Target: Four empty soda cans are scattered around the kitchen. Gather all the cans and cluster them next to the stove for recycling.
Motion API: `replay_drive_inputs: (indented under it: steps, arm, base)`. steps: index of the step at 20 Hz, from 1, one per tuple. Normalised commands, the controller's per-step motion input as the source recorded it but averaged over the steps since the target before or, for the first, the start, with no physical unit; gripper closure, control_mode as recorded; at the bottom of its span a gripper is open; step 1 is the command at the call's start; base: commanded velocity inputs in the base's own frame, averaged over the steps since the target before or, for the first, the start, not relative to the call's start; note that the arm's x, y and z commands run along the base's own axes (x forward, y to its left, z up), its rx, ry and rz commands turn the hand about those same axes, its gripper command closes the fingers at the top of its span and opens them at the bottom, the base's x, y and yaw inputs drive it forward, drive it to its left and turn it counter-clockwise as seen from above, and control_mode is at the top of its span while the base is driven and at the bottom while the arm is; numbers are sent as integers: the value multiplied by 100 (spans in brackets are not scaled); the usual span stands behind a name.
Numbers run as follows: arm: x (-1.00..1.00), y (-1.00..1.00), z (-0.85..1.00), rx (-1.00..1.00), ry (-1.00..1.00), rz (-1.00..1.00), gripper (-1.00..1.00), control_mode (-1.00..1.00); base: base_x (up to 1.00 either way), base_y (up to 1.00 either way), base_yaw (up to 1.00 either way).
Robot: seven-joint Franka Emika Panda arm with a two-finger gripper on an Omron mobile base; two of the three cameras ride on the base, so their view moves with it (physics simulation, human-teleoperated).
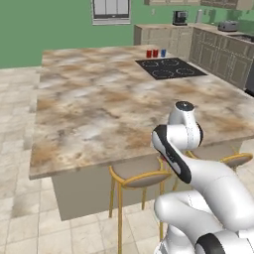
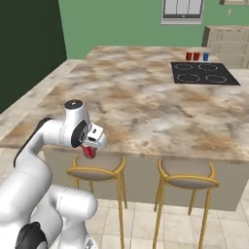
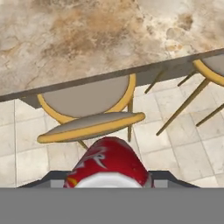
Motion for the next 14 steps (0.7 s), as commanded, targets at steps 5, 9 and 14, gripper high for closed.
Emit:
replay_drive_inputs:
  steps: [5,9,14]
  arm:
    - [0,0,0,0,0,0,100,100]
    - [0,0,0,0,0,0,100,100]
    - [0,0,0,0,0,0,100,100]
  base:
    - [-18,-98,8]
    - [1,-90,9]
    - [0,-90,9]
